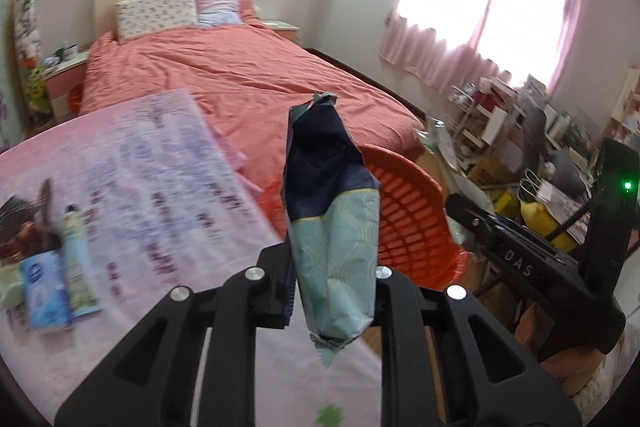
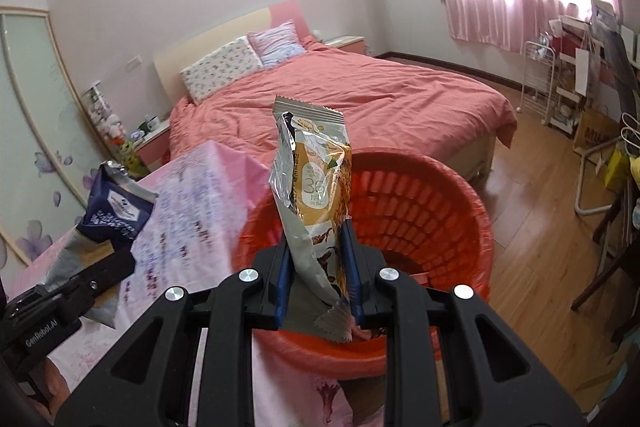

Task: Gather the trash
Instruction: 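Carry the cloth and snack bag over the orange basket and open both tools, then return both tools to the bed toward the remaining items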

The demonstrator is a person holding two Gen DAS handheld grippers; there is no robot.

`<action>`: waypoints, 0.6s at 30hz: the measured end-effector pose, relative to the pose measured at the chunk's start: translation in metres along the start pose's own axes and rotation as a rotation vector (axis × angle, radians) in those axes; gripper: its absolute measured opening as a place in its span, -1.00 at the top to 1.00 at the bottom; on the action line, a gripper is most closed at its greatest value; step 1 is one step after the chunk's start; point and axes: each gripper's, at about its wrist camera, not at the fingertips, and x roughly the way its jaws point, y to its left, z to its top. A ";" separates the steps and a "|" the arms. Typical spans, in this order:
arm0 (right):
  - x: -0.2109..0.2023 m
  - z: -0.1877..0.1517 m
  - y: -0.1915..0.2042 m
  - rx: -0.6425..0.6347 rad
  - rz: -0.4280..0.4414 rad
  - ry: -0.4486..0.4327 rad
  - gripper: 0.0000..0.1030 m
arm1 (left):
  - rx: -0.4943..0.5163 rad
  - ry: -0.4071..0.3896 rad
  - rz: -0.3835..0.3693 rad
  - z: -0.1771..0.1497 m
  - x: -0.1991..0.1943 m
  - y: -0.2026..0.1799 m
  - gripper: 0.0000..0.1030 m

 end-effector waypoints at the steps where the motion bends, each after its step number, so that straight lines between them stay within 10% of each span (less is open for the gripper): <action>1: 0.004 0.001 -0.004 0.003 -0.005 0.003 0.54 | 0.011 0.008 -0.009 0.003 0.009 -0.007 0.62; 18: 0.024 -0.005 -0.029 0.023 -0.053 0.043 -0.16 | 0.067 0.066 0.092 0.000 0.066 -0.010 -0.09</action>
